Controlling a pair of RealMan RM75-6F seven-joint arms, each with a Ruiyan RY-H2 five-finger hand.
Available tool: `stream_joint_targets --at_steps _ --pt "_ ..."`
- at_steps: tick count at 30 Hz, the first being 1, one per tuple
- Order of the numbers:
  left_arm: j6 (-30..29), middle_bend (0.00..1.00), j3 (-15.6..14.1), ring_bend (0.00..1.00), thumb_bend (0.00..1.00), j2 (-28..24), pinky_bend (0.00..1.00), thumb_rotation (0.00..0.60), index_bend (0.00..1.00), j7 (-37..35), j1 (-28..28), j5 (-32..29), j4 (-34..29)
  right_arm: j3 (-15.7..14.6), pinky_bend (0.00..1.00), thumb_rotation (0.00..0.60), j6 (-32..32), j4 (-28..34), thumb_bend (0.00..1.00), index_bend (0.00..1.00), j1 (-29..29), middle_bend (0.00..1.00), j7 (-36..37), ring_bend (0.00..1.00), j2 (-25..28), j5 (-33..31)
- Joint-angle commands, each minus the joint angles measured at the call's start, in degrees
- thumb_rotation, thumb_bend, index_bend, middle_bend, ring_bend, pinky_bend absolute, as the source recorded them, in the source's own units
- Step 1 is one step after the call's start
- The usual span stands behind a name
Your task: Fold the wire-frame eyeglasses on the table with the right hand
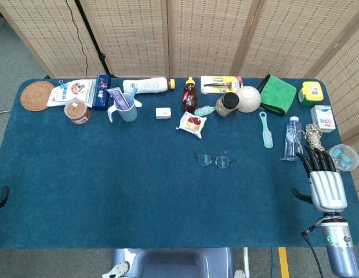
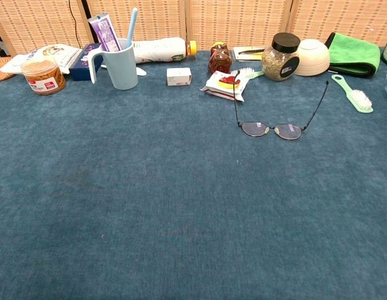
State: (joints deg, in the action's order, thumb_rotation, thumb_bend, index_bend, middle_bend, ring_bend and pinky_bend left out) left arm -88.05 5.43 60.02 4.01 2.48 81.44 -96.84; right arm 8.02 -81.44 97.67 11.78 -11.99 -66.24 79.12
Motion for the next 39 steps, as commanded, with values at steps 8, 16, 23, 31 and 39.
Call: stream_joint_targets --at_steps 8,16,23,31,39 --pt "-0.3 0.0 0.1 0.0 0.42 -0.2 0.0 0.6 0.0 0.0 0.1 0.2 -0.2 0.0 0.08 0.6 0.8 -0.3 0.02 0.16 0.2 0.07 2.9 0.05 0.0 0.6" --pt "-0.5 0.0 0.5 0.0 0.42 -0.7 0.0 0.6 0.0 -0.1 0.3 0.3 -0.5 -0.4 0.13 0.6 4.5 0.2 0.02 0.13 1.7 0.06 9.6 0.04 1.8 2.0" --pt "-1.0 0.0 0.8 0.0 0.42 -1.2 0.0 0.6 0.0 0.2 0.5 0.6 -1.1 0.0 0.17 0.6 9.8 0.5 0.02 0.13 4.8 0.05 19.0 0.04 3.0 3.3" --pt "-1.2 0.0 0.9 0.0 0.42 -1.6 0.0 0.6 0.0 0.4 0.3 0.1 -1.3 1.9 0.14 0.6 18.7 -2.1 0.02 0.12 11.1 0.04 32.6 0.04 2.3 3.3" --pt "-0.7 0.0 1.0 0.0 0.42 -1.7 0.0 0.6 0.0 1.0 0.6 -0.3 -1.4 3.0 0.12 0.6 27.6 -5.8 0.02 0.11 17.3 0.03 41.3 0.02 0.2 2.2"
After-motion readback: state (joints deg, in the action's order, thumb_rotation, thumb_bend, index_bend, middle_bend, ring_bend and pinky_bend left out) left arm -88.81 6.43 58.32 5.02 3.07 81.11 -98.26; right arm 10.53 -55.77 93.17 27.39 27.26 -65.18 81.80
